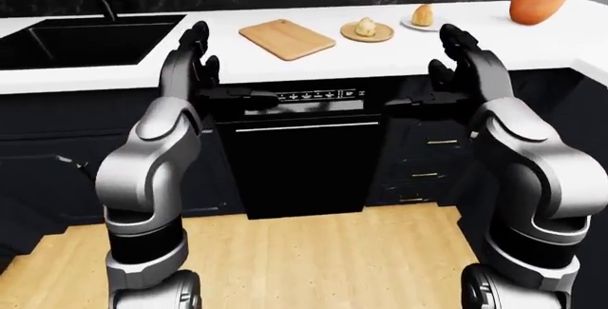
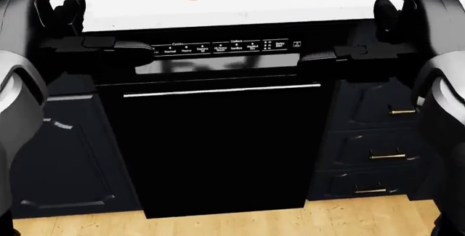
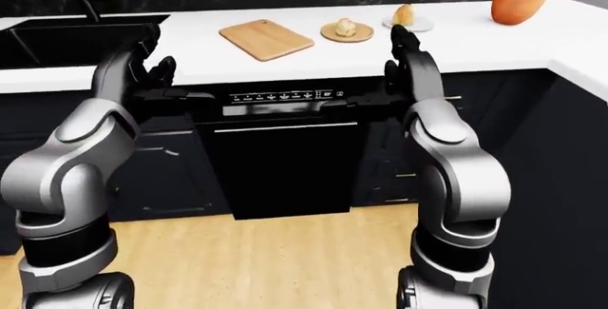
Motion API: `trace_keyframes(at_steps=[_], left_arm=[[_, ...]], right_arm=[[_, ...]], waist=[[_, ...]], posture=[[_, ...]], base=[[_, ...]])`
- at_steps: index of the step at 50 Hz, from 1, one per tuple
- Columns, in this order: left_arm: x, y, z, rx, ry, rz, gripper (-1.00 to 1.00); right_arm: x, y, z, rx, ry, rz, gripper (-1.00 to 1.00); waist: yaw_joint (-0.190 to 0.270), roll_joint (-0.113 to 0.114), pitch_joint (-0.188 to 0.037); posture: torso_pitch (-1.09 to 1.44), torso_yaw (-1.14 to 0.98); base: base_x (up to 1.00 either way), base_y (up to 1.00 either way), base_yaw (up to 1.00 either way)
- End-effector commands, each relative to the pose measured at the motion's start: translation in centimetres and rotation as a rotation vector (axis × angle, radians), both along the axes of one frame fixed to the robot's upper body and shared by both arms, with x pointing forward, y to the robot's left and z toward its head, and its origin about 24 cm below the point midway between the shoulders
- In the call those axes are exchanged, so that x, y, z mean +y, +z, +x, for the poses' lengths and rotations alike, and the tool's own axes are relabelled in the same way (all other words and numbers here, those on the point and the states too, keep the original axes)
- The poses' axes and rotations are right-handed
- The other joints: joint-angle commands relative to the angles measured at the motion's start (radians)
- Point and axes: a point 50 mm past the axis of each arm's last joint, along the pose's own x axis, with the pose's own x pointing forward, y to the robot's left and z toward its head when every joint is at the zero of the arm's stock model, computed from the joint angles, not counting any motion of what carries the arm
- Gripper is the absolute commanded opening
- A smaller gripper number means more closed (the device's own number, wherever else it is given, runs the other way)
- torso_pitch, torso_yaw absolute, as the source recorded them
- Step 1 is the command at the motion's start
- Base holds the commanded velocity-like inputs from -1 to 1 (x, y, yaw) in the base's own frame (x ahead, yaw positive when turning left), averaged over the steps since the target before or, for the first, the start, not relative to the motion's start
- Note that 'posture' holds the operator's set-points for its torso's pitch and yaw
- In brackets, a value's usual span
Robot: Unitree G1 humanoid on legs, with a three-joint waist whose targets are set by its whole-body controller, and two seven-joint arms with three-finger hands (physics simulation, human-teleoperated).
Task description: Place all breads on the cutting board.
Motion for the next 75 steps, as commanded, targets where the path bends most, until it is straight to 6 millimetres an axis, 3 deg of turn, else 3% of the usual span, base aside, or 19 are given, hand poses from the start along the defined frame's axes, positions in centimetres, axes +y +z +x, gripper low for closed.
trace_keyframes(at_steps=[1, 10, 13, 15, 16, 18, 25, 28, 29, 31, 35, 40, 49, 53, 54, 56, 62, 67, 75], left_arm=[[0.24, 1.61, -0.35, -0.077, 0.011, 0.0, 1.0], [0.44, 1.5, -0.46, -0.076, 0.014, -0.002, 1.0], [0.47, 1.39, -0.41, -0.075, 0.016, -0.004, 1.0], [0.47, 1.32, -0.41, -0.074, 0.015, -0.004, 1.0], [0.43, 1.5, -0.41, -0.076, 0.014, -0.004, 1.0], [0.37, 1.59, -0.43, -0.076, 0.013, -0.003, 1.0], [0.31, 1.72, -0.41, -0.077, 0.013, -0.002, 1.0], [0.36, 1.71, -0.41, -0.078, 0.013, -0.001, 1.0], [0.38, 1.72, -0.43, -0.079, 0.015, 0.004, 1.0], [0.44, 1.62, -0.42, -0.077, 0.015, 0.0, 1.0], [0.47, 1.74, -0.39, -0.077, 0.013, 0.0, 1.0], [0.46, 1.96, -0.39, -0.079, 0.013, 0.0, 1.0], [0.35, 1.78, -0.32, -0.076, 0.009, -0.004, 1.0], [0.42, 1.81, -0.37, -0.076, 0.01, -0.002, 1.0], [0.39, 1.78, -0.32, -0.076, 0.009, -0.002, 1.0], [0.33, 1.89, -0.41, -0.076, 0.009, -0.002, 1.0], [0.38, 1.78, -0.37, -0.075, 0.009, -0.003, 1.0], [0.29, 1.85, -0.4, -0.076, 0.007, -0.002, 1.0], [0.19, 2.13, -0.44, -0.078, 0.006, 0.001, 1.0]], right_arm=[[0.27, 1.52, -0.34, -0.079, 0.011, -0.006, 1.0], [0.35, 1.33, -0.27, -0.074, 0.014, -0.005, 1.0], [0.37, 1.35, -0.29, -0.071, 0.014, -0.008, 1.0], [0.3, 1.27, -0.29, -0.07, 0.014, -0.008, 1.0], [0.16, 1.53, -0.37, -0.072, 0.01, -0.009, 1.0], [0.18, 1.59, -0.61, -0.072, 0.011, -0.012, 1.0], [0.0, 1.49, -0.61, -0.07, 0.007, -0.011, 1.0], [0.05, 1.57, -0.6, -0.07, 0.009, -0.012, 1.0], [0.15, 1.63, -0.64, -0.069, 0.012, -0.015, 1.0], [0.16, 1.55, -0.63, -0.066, 0.012, -0.017, 1.0], [0.18, 1.62, -0.56, -0.066, 0.012, -0.022, 1.0], [0.12, 2.09, -0.62, -0.071, 0.012, -0.02, 1.0], [0.38, 1.49, -0.53, -0.065, 0.019, -0.015, 1.0], [0.19, 1.79, -0.63, -0.07, 0.015, -0.016, 1.0], [0.18, 1.78, -0.65, -0.07, 0.016, -0.016, 1.0], [0.13, 1.6, -0.66, -0.067, 0.014, -0.017, 1.0], [0.16, 1.65, -0.74, -0.066, 0.014, -0.016, 1.0], [0.05, 1.66, -0.86, -0.066, 0.014, -0.017, 1.0], [-0.04, 1.72, -0.95, -0.067, 0.008, -0.014, 1.0]], waist=[[0.0, 0.017, -0.029], [0.013, -0.025, -0.024], [0.021, -0.072, -0.025], [0.022, -0.143, -0.043], [0.013, -0.097, -0.032], [0.015, -0.111, -0.028], [0.007, -0.043, -0.014], [-0.003, 0.034, -0.033], [0.007, 0.0, -0.029], [0.006, 0.015, -0.029], [0.013, -0.016, -0.032], [0.023, -0.128, -0.035], [0.007, -0.057, -0.015], [-0.005, 0.041, -0.034], [0.006, 0.0, -0.03], [0.005, 0.016, -0.028], [0.015, -0.033, -0.024], [0.03, -0.122, -0.047], [0.012, -0.065, -0.016]], posture=[[0.0, 0.0], [0.0, 0.0], [0.0, 0.0], [0.0, 0.0], [0.0, 0.0], [0.0, 0.0], [0.0, 0.0], [0.0, 0.0], [0.0, 0.0], [0.0, 0.0], [0.0, 0.0], [0.0, 0.0], [0.0, 0.0], [0.0, 0.0], [0.0, 0.0], [0.0, 0.0], [0.0, 0.0], [0.0, 0.0], [0.0, 0.0]], base=[[0.17, -0.09, 0.0], [0.17, -0.08, 0.0], [0.17, -0.08, 0.0], [0.17, -0.09, 0.0], [0.17, -0.09, 0.0], [0.17, -0.09, 0.0], [0.17, -0.08, 0.0], [0.17, -0.09, 0.0], [0.17, -0.09, 0.0], [0.17, -0.08, 0.0], [0.17, -0.05, 0.0], [0.17, -0.01, 0.0], [0.17, -0.02, 0.0], [0.17, -0.04, 0.0], [0.16, -0.05, 0.0], [0.17, -0.04, 0.0], [0.17, -0.05, 0.0], [0.17, -0.07, 0.0], [0.17, -0.07, 0.0]])
